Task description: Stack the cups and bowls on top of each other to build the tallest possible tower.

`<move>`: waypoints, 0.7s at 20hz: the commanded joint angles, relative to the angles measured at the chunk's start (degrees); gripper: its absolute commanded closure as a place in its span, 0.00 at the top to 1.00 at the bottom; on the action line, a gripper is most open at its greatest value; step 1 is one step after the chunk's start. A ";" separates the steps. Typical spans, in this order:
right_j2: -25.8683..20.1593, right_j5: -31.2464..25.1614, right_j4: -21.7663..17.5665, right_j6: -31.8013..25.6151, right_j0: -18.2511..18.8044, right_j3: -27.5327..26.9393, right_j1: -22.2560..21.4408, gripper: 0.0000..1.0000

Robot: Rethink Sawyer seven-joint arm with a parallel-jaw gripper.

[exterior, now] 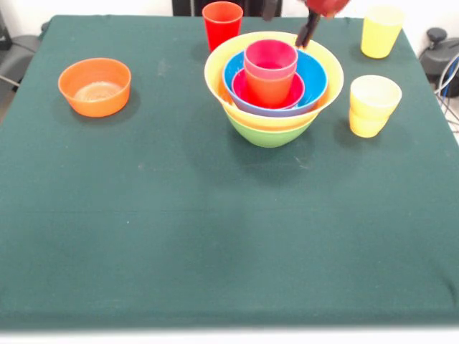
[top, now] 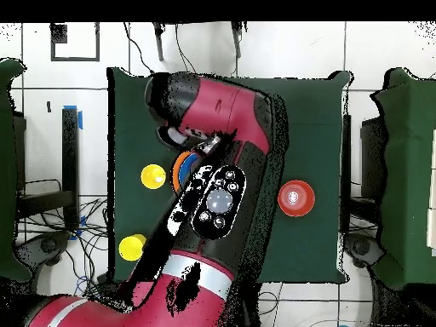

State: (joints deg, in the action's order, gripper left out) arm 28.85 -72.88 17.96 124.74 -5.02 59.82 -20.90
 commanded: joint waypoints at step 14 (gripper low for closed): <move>-7.09 1.55 -5.67 -7.06 16.98 -18.21 10.31 1.00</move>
State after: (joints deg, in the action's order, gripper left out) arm 29.12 -75.59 17.45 124.74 8.82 43.76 -18.78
